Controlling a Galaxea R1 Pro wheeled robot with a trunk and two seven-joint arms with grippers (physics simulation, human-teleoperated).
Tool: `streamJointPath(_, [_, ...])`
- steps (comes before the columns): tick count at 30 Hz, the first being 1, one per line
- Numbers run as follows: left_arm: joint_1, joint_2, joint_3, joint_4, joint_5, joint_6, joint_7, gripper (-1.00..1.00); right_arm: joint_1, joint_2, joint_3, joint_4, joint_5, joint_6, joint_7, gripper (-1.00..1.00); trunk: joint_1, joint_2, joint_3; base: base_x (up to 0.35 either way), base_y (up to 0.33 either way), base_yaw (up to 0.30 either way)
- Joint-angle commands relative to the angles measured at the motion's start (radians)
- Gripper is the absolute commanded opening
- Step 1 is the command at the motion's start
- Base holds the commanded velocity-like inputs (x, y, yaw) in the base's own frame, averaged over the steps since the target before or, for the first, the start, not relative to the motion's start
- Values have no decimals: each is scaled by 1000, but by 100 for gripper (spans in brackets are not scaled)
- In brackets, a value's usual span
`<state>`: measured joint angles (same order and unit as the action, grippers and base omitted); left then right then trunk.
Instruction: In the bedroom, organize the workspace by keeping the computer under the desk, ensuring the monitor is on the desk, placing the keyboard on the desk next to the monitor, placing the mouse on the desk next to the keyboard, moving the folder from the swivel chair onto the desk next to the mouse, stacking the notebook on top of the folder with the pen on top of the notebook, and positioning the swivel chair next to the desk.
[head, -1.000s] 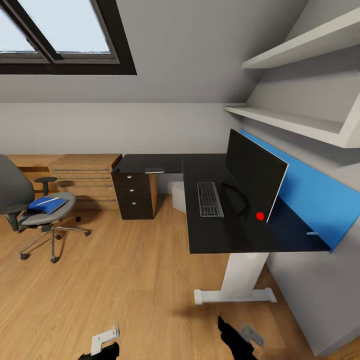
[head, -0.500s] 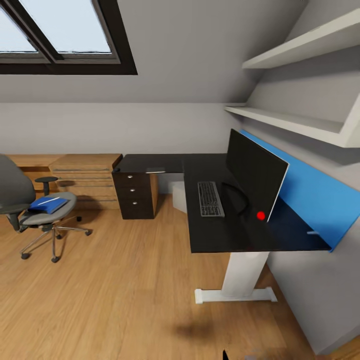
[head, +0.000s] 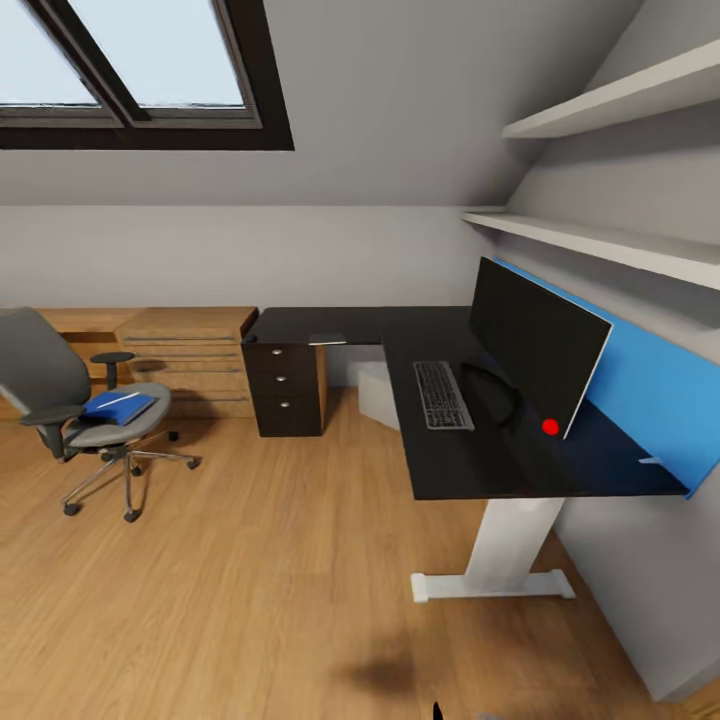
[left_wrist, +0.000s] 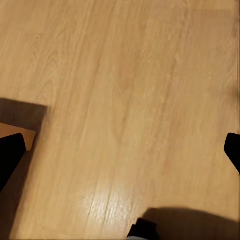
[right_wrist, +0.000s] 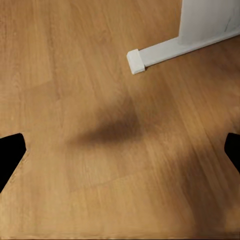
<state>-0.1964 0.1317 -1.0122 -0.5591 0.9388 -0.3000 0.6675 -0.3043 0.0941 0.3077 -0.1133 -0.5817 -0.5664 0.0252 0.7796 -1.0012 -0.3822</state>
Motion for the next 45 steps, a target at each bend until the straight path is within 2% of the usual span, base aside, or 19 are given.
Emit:
streamJointPath(1, [-1,1,-8,-2,9,-5,5,100,-1,7,2,1,-12,-5,1,100,-4,6,2,1,8,0])
streamJointPath(4, [-1,0,-5,-2,13,-4,5,100,-1,12,0,1,-12,-4,1,100,-15,27,11,0,2,12])
streamJointPath(5, [-1,-1,-5,13,57,1,0,100,-1,14,0,2,-13,-23,0,100,-19,34,15,0,0,268])
streamJointPath(6, [-1,-2,-6,40,78,3,-27,100,-1,21,0,3,-12,-53,-1,100,-23,41,18,0,0,275])
streamJointPath(7, [-1,-13,-5,102,132,25,-160,100,-1,39,1,31,-12,-124,-2,100,-27,48,21,0,0,281])
streamJointPath(10, [-1,-17,0,113,155,43,-183,100,-1,42,1,40,-11,-171,-6,100,-31,55,24,0,0,281])
streamJointPath(15, [-1,-18,2,118,163,44,-192,100,-1,44,3,50,-8,-205,-41,100,-31,55,24,0,0,281])
streamJointPath(22, [-1,-18,4,119,165,44,-195,100,-1,44,3,54,18,-217,-64,100,-31,55,24,82,39,283])
streamJointPath(41, [-1,-24,2,119,163,44,-196,100,-1,43,1,55,22,-218,-65,100,-31,55,24,307,53,284])
streamJointPath(45, [-1,-27,0,119,162,44,-196,100,-1,40,-1,54,22,-218,-65,100,-31,55,24,321,0,105])
